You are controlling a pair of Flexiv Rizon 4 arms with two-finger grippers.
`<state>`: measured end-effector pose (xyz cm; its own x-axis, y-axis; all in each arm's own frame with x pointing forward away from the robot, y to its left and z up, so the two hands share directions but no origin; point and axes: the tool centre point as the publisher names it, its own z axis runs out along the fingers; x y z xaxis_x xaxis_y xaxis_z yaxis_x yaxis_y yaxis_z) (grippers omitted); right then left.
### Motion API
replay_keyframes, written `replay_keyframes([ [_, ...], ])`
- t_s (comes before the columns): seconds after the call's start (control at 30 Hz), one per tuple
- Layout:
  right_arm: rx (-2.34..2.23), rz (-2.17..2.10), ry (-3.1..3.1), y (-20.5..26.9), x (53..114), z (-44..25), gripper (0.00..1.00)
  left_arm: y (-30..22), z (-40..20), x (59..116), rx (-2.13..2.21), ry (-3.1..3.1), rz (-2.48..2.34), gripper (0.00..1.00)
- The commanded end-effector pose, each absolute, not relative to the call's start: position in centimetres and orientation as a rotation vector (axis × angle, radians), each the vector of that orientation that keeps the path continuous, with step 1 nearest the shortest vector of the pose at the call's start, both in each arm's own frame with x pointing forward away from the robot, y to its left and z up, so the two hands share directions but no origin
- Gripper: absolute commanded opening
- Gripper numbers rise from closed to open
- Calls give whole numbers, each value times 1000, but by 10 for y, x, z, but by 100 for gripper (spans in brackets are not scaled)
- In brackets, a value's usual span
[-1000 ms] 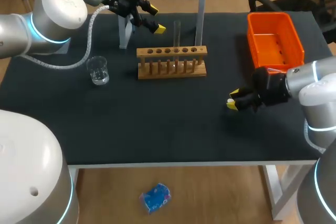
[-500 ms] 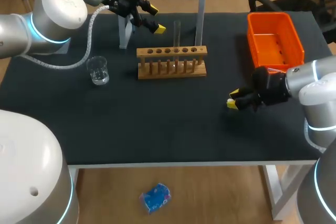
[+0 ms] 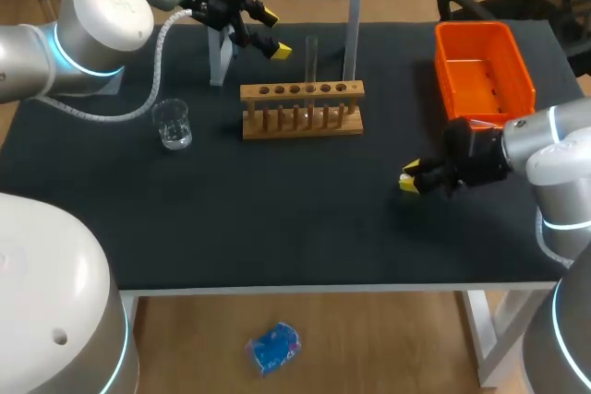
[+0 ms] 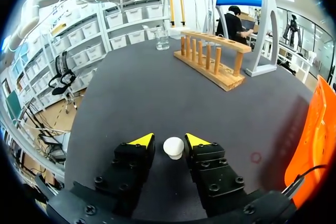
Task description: Invert the test tube, pick up the pipette, mount the tip to pipette, aspirate from beaker and dispense into the tube, eject the tip, return the pipette, and cap with the stopper.
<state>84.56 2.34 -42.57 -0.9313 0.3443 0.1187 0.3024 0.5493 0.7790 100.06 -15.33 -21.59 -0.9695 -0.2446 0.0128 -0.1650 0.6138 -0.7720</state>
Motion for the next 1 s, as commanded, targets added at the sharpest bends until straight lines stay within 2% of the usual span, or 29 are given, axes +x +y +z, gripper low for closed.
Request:
replay_keyframes([
  [0.03,571,1351,2730,22,846,-427,35,-153,-215,1002,-349,2744,-1291,100],
  [0.2,575,1351,2730,22,846,-428,34,-153,-215,1002,-349,2744,-1291,100],
  [0.37,573,1351,2729,23,846,-428,22,-153,-215,1002,-349,2744,-1291,100],
  [0.47,569,1351,2726,23,847,-427,0,-153,-215,1002,-349,2744,-1291,100],
  [1.0,568,1362,2704,20,848,-419,0,-153,-215,1002,-349,2744,-1291,100],
])
